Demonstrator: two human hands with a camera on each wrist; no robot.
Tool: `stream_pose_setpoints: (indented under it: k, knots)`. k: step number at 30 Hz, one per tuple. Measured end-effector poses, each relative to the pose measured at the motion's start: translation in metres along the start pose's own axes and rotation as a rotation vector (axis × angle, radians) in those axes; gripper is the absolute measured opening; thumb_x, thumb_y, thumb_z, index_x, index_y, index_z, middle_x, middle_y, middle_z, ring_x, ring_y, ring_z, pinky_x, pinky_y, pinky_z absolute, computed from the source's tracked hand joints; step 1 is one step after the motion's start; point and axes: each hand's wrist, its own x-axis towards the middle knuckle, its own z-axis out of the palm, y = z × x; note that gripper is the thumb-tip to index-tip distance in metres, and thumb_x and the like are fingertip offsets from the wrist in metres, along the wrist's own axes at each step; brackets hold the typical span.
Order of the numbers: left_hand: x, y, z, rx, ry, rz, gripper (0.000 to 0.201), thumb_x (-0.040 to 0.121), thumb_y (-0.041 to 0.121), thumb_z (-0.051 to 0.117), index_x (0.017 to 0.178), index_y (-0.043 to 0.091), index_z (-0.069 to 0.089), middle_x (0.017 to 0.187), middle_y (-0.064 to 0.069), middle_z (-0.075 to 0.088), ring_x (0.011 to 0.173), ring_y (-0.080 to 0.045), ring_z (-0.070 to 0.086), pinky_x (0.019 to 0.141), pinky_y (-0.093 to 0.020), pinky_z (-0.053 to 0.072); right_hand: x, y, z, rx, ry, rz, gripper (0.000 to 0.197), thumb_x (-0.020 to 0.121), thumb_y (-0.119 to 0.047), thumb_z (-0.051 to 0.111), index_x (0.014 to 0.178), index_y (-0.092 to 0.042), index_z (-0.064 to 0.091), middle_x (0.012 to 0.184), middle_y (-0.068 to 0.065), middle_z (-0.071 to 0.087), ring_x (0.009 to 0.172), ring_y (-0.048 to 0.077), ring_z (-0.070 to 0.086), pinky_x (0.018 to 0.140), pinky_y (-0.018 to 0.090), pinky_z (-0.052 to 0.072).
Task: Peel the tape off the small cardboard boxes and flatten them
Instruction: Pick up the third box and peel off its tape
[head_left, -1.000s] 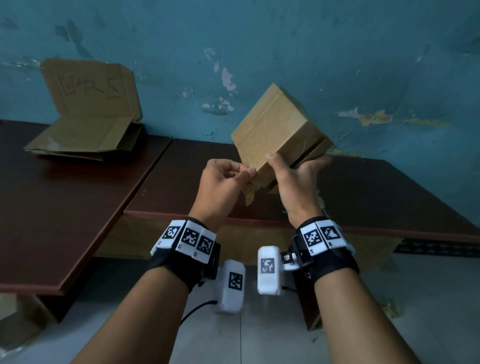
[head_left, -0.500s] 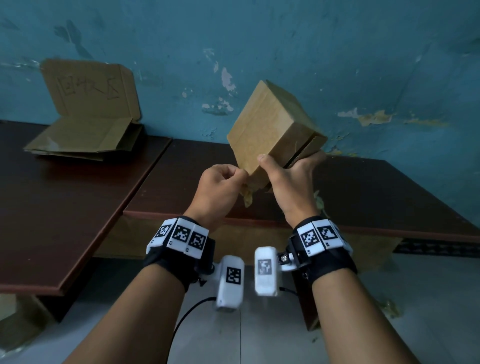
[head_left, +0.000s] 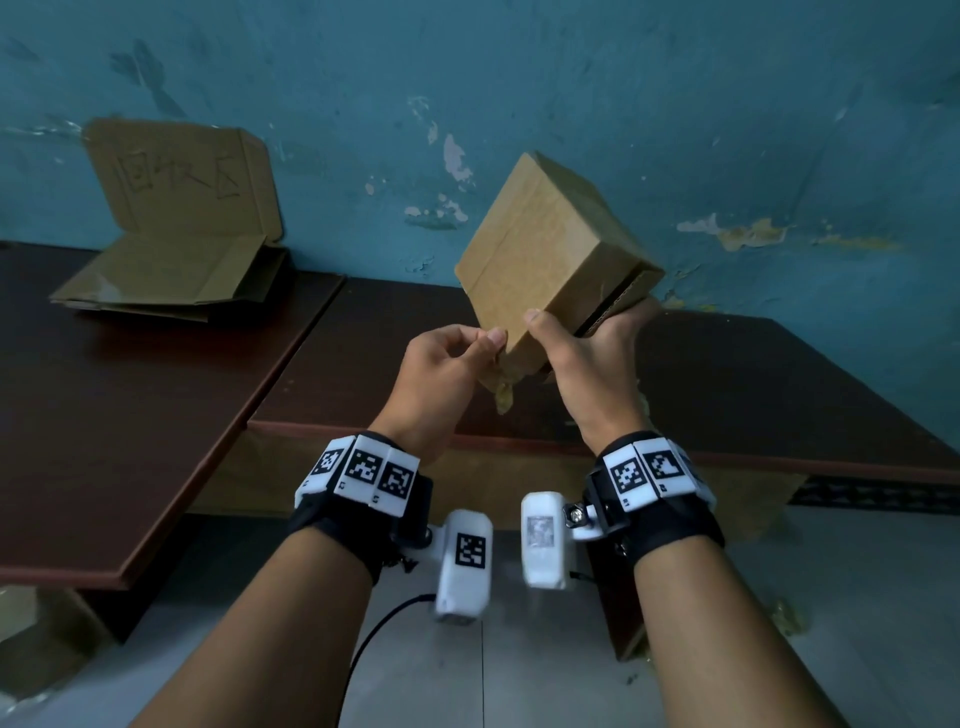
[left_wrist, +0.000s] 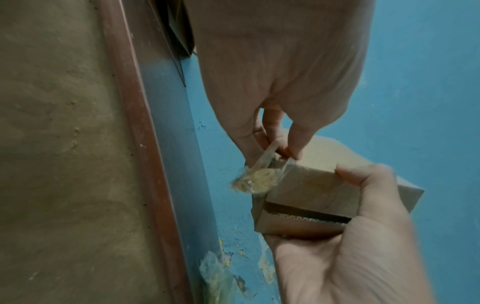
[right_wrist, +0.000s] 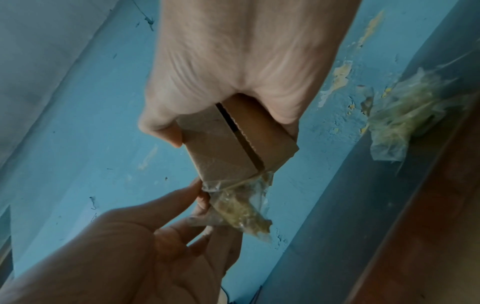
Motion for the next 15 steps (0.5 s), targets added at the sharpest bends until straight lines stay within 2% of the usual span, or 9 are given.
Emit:
stream_pose_setpoints:
  k: [2,4,7,9,11,12,13,15]
  knots:
    - [0.0009,0.0018,0.0,0.018,0.011,-0.034,0.03,0.109,0.014,0.059,0.096,-0.011,0.066,0.08,-0.021,0.071,0.074,-0.037,0.066,0.074,-0.045,0.062,-0.0005,0.0005,-0.0008,-0.014,-0.01,-0.003,0.081,0.074,-0.025,0.084,0.134,-0.011,0.032,0.127,0.002,0.059,0.115,0.006,0.064,0.09,0.013,0.053]
    - [0.0035,-0.0013,0.0015,0.047,0.048,-0.065,0.027,0.109,0.01,0.057,0.09,-0.005,0.067,0.075,-0.015,0.071,0.073,-0.032,0.068,0.079,-0.047,0.061,-0.0016,0.002,-0.0002,-0.034,-0.019,0.004,0.078,0.077,-0.021,0.086,0.134,-0.011,0.032,0.128,0.003,0.058,0.115,0.005,0.062,0.086,0.008,0.05]
    - [0.0026,-0.0017,0.0042,0.04,0.089,-0.097,0.028,0.106,0.006,0.05,0.086,-0.002,0.067,0.072,-0.011,0.07,0.07,-0.025,0.068,0.079,-0.047,0.06,-0.0026,0.0008,0.0027,0.01,-0.021,0.054,0.076,0.077,-0.023,0.084,0.131,-0.014,0.032,0.126,0.003,0.06,0.112,0.007,0.064,0.085,0.013,0.053]
    - [0.0017,0.0023,0.0043,-0.037,0.099,-0.125,0.029,0.105,0.004,0.045,0.085,0.0,0.065,0.075,-0.012,0.069,0.069,-0.021,0.068,0.071,-0.036,0.06,-0.0016,-0.0014,0.0032,0.046,-0.016,0.072,0.076,0.074,-0.026,0.081,0.13,-0.015,0.031,0.127,0.004,0.06,0.112,0.009,0.065,0.086,0.016,0.054]
    - [0.0031,0.0054,0.0029,-0.132,0.129,-0.154,0.026,0.105,0.008,0.044,0.083,0.004,0.058,0.083,-0.018,0.064,0.076,-0.026,0.064,0.065,-0.028,0.058,0.0001,-0.0037,0.0025,0.065,-0.008,0.07,0.077,0.074,-0.027,0.08,0.132,-0.012,0.031,0.128,0.006,0.059,0.113,0.009,0.064,0.086,0.015,0.054]
    - [0.0038,0.0067,0.0023,-0.158,0.136,-0.16,0.027,0.107,0.014,0.046,0.082,0.007,0.055,0.086,-0.021,0.061,0.077,-0.031,0.061,0.064,-0.031,0.058,0.0003,-0.0046,0.0019,0.077,-0.009,0.07,0.078,0.074,-0.027,0.08,0.133,-0.011,0.031,0.129,0.006,0.06,0.113,0.009,0.064,0.086,0.013,0.054]
    - [0.0049,0.0067,0.0018,-0.161,0.132,-0.156,0.029,0.108,0.022,0.052,0.083,0.008,0.053,0.086,-0.023,0.061,0.077,-0.034,0.06,0.067,-0.039,0.059,0.0005,-0.0048,0.0016,0.087,-0.013,0.074,0.08,0.073,-0.028,0.081,0.134,-0.011,0.031,0.129,0.007,0.06,0.114,0.01,0.065,0.087,0.014,0.054]
    - [0.005,0.0047,0.0023,-0.093,0.128,-0.124,0.033,0.108,0.032,0.062,0.09,0.005,0.057,0.088,-0.026,0.065,0.074,-0.036,0.063,0.077,-0.055,0.06,-0.0009,-0.0046,0.0016,0.083,-0.034,0.078,0.082,0.072,-0.029,0.081,0.135,-0.011,0.031,0.131,0.008,0.061,0.117,0.013,0.066,0.092,0.02,0.057]
